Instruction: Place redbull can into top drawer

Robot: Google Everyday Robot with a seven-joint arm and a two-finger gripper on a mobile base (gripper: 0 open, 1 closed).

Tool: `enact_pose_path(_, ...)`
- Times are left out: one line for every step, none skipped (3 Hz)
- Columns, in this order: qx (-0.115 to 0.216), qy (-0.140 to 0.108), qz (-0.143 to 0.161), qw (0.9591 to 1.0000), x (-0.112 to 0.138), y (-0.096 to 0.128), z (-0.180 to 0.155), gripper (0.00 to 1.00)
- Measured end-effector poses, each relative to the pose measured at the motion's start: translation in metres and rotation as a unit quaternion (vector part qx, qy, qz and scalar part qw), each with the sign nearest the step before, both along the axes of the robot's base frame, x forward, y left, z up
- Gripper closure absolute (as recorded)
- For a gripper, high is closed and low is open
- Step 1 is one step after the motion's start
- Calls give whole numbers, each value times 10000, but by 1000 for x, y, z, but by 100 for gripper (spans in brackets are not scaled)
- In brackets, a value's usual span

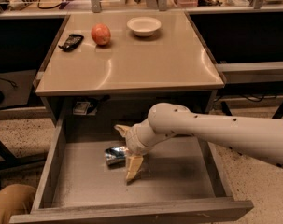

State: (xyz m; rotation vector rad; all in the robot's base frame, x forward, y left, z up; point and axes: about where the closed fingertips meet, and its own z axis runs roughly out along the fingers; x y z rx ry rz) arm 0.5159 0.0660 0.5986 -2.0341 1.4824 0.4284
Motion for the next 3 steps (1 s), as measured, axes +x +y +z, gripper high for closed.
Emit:
enact_pose_path(-3, -45, -104, 9999, -4, -8, 7, 0)
enact_pose_path(-68, -265, -593, 9979, -18, -44, 38, 0)
enact_pose_path(-192, -620, -1223, 9904, -38, -96, 79, 0)
